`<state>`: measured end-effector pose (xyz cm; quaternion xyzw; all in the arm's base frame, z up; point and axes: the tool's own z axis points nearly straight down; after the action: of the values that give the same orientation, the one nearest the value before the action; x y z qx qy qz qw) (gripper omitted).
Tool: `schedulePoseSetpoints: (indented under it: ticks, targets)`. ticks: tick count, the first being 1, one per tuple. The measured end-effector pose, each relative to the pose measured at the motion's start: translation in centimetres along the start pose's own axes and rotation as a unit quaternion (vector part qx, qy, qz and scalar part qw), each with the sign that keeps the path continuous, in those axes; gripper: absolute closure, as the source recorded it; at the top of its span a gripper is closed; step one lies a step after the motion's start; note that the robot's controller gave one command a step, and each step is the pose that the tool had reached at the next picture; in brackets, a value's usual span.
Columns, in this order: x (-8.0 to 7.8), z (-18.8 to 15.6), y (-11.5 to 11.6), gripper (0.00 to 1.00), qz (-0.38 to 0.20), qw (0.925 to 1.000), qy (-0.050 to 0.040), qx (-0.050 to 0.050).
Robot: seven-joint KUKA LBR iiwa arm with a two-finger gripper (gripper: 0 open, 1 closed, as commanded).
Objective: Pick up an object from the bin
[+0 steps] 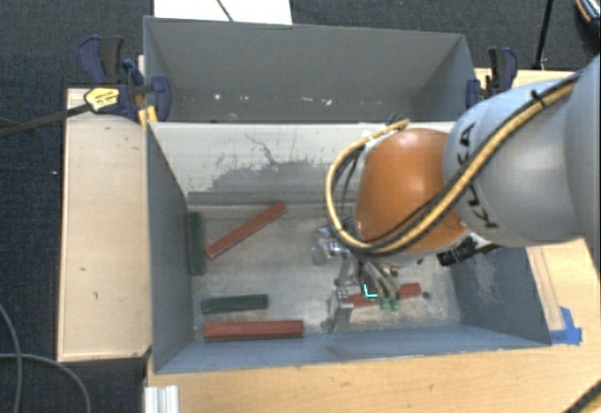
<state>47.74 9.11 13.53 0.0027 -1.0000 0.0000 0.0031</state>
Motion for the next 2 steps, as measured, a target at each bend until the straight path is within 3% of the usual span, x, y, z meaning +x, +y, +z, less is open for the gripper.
schedulePoseSetpoints:
  ticks: [1, 2]
  targets:
    - [-0.7, 6.7, -8.8, 0.00, -0.025, 0.9997, -0.0046, 0.001]
    - [-1.1, 3.4, -9.6, 0.00, 0.047, 0.9989, -0.0059, 0.000]
